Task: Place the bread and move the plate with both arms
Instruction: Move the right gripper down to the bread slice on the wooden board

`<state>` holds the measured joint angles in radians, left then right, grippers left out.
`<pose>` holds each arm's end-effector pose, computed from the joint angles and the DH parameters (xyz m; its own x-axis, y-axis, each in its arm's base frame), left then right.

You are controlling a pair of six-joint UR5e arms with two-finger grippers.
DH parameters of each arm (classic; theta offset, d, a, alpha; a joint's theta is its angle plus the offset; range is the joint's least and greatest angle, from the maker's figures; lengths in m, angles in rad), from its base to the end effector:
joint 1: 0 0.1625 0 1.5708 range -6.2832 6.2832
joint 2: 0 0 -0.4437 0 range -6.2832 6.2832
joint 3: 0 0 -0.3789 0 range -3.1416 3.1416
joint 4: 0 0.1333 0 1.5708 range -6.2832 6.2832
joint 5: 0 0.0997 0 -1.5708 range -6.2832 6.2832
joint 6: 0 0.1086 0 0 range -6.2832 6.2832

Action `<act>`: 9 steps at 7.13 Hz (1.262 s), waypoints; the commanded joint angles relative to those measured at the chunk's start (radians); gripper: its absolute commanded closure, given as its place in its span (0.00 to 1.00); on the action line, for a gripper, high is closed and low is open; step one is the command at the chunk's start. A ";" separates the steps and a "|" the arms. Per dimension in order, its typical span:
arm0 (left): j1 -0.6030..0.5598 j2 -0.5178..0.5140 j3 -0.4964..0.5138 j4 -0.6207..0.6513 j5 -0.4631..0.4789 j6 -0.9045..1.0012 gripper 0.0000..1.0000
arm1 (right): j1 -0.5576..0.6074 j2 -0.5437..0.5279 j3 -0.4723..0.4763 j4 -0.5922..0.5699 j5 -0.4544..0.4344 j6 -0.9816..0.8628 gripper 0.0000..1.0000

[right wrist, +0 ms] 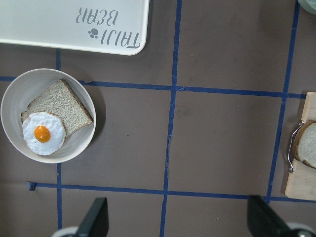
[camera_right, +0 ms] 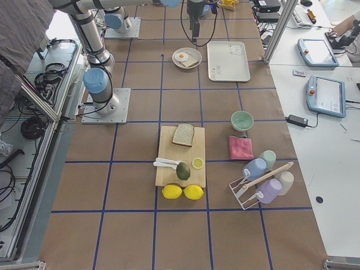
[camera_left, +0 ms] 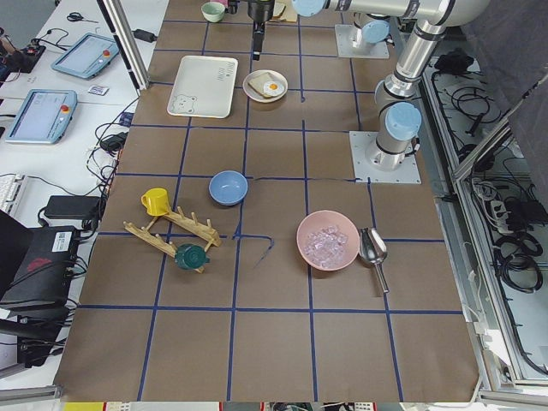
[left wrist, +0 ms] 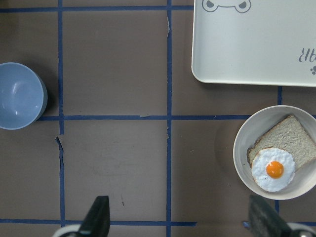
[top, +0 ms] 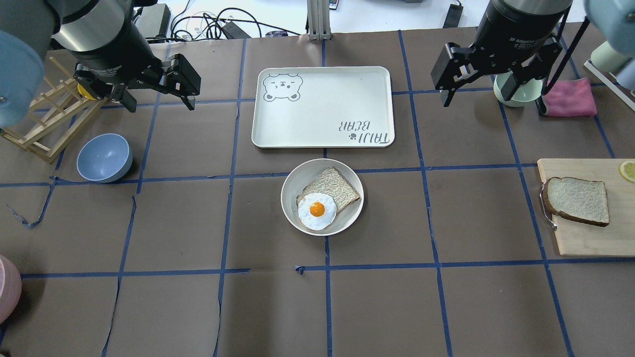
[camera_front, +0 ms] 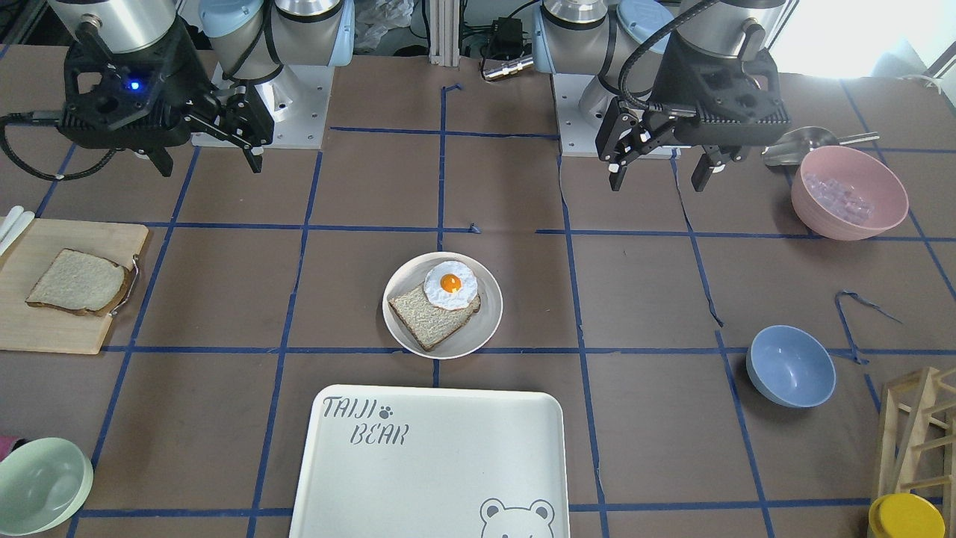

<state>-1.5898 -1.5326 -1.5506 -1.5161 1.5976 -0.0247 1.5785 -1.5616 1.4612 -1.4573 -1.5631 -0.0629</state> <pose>-0.1393 -0.4701 0.5314 -0.9997 -0.0086 -0.0238 -0.0058 0.9935 -0.1135 0.1378 -0.4783 0.5343 -0.9975 -0.0704 -0.0085 -0.0705 0.9974 0.0126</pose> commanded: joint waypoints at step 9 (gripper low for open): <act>0.002 0.006 -0.002 -0.001 0.001 0.002 0.00 | -0.286 0.108 0.405 -0.423 -0.220 -0.044 0.00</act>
<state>-1.5888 -1.5291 -1.5514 -1.5158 1.5974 -0.0243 1.3768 -1.4931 1.7592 -1.7433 -1.7171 -0.0793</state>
